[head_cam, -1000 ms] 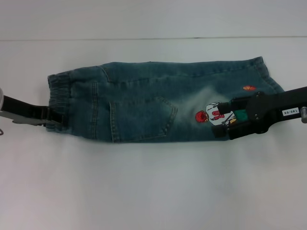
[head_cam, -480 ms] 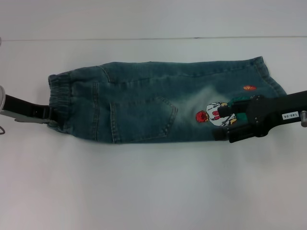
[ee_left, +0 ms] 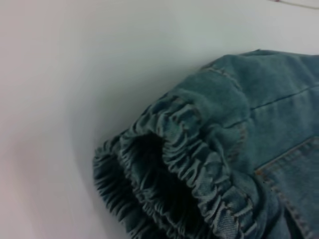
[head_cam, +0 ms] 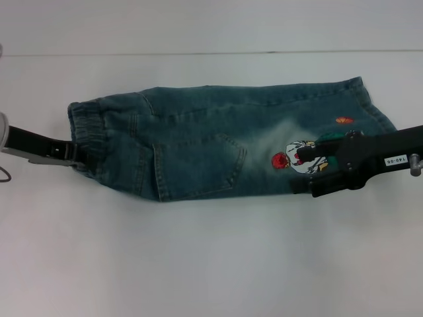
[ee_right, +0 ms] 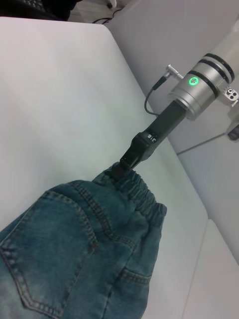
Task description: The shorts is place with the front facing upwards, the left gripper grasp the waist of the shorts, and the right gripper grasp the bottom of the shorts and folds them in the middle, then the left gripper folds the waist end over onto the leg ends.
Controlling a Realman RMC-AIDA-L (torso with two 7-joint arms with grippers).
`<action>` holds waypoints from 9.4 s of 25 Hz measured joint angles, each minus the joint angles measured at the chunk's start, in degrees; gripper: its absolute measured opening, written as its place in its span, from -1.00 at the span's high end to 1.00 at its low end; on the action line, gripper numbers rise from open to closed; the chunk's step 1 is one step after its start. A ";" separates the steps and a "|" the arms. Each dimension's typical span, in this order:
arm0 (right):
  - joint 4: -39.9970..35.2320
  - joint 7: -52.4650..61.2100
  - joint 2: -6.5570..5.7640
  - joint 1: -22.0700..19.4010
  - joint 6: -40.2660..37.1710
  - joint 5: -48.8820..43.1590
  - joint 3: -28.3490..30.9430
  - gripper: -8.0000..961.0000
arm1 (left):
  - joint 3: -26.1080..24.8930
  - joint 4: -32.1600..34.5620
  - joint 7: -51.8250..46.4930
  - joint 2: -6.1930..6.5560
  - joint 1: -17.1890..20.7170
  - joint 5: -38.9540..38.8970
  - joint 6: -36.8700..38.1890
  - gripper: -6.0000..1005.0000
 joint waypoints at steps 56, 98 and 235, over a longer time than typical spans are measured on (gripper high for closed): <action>50.06 -67.85 9.19 8.67 40.79 49.11 14.45 0.98 | -1.71 9.64 -1.95 3.97 -8.95 -18.65 23.35 0.90; 55.89 -62.43 7.74 3.21 43.07 -6.28 60.55 0.97 | 1.24 8.31 -3.09 3.01 -10.90 -25.76 22.97 0.91; -3.16 -3.31 -1.89 -5.84 -11.95 -3.85 20.18 -0.84 | 0.69 5.93 39.40 -7.14 23.95 -41.59 18.77 -0.76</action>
